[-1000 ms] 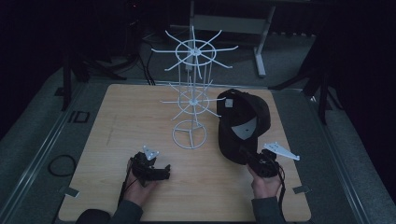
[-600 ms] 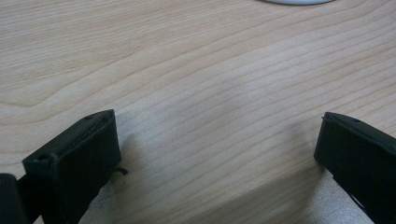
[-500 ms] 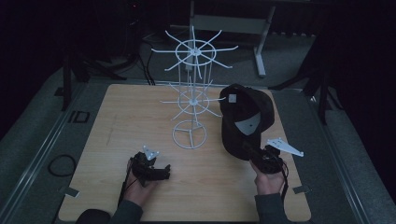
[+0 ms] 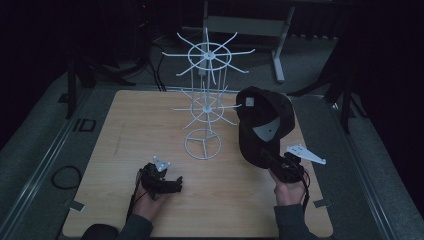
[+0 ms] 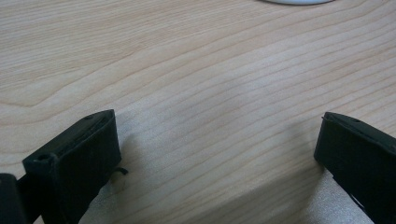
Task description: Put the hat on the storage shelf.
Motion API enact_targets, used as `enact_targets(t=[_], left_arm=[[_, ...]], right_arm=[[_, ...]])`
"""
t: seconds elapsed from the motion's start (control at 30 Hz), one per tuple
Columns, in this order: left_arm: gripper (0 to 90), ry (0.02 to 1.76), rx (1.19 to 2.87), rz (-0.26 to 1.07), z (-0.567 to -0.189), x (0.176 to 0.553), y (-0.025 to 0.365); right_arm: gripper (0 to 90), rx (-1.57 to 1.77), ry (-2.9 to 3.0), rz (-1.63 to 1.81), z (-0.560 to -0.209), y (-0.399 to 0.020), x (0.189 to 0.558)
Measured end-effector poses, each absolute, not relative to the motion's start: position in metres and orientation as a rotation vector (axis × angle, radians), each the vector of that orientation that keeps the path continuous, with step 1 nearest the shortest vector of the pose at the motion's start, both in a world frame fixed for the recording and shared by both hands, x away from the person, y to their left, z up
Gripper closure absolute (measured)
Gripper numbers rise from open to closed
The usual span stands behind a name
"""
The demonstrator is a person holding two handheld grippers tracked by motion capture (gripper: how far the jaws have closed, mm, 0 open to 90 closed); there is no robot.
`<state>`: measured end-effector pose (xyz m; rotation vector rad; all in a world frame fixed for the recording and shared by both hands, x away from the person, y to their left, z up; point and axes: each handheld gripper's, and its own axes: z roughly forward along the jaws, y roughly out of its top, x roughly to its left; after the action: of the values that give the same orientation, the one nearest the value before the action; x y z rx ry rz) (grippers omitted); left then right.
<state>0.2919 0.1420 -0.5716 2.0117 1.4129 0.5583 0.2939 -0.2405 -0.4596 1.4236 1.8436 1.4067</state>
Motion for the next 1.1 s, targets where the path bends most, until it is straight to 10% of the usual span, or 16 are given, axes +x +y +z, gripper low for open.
enact_targets(t=[1.1], left_arm=[[0.2,1.411,2.016,0.56,-0.572,0.292,0.142]], right_arm=[[86.4,1.352,1.823,1.38,-0.434,-0.247,0.302]])
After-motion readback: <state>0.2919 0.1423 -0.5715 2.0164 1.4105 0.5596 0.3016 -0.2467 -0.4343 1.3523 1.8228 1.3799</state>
